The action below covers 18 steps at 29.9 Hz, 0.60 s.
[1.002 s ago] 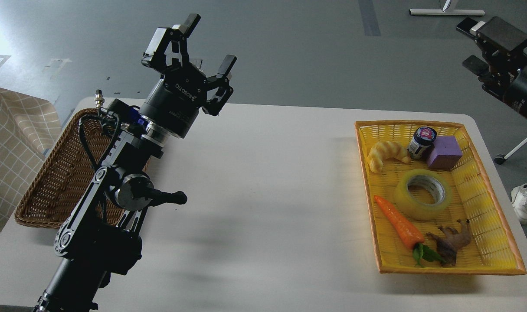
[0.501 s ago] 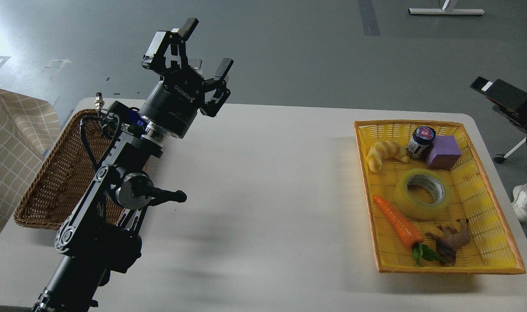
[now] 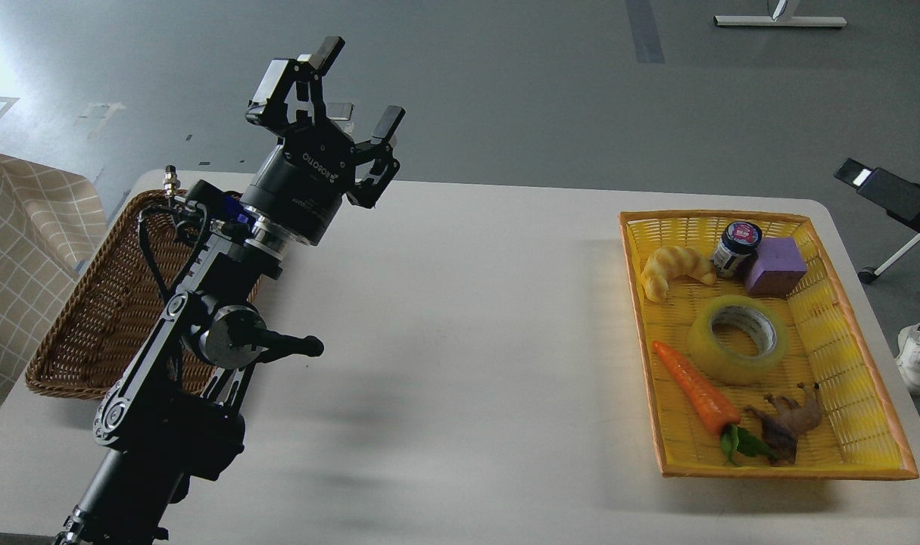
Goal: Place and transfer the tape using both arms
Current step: 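Raise the right gripper up and away from the yellow tray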
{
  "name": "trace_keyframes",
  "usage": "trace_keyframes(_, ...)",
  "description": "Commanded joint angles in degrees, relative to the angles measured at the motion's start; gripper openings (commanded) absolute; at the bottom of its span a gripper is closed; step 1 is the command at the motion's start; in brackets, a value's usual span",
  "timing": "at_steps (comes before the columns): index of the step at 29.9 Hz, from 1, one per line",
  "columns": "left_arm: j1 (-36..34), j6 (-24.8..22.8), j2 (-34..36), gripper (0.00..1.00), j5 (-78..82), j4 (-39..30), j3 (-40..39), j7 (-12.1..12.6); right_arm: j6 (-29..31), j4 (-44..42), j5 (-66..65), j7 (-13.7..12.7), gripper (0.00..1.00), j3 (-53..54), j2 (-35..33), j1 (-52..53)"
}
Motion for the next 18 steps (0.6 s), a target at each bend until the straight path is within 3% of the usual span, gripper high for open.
trace_keyframes(1,0.1,0.0,0.0,0.98,0.0,0.0,-0.1,-0.1,0.0,-0.4,1.7,-0.5,1.0,1.0,-0.8,-0.4)
trace_keyframes(7,0.1,0.0,0.0,0.98,0.0,0.0,-0.5,-0.1,0.0,-3.7,1.8,0.0,1.0,1.4,-0.3,-0.7)
trace_keyframes(13,0.1,0.0,0.1,0.98,-0.1,0.0,-0.7,-0.2,0.0,-2.7,-0.8,-4.6,0.98,0.5,-0.7,-3.7)
trace_keyframes(18,0.3,0.0,-0.1,0.98,0.0,-0.1,-0.7,-0.2,0.0,-2.4,-11.2,-4.9,0.98,-4.6,-1.0,-3.0)
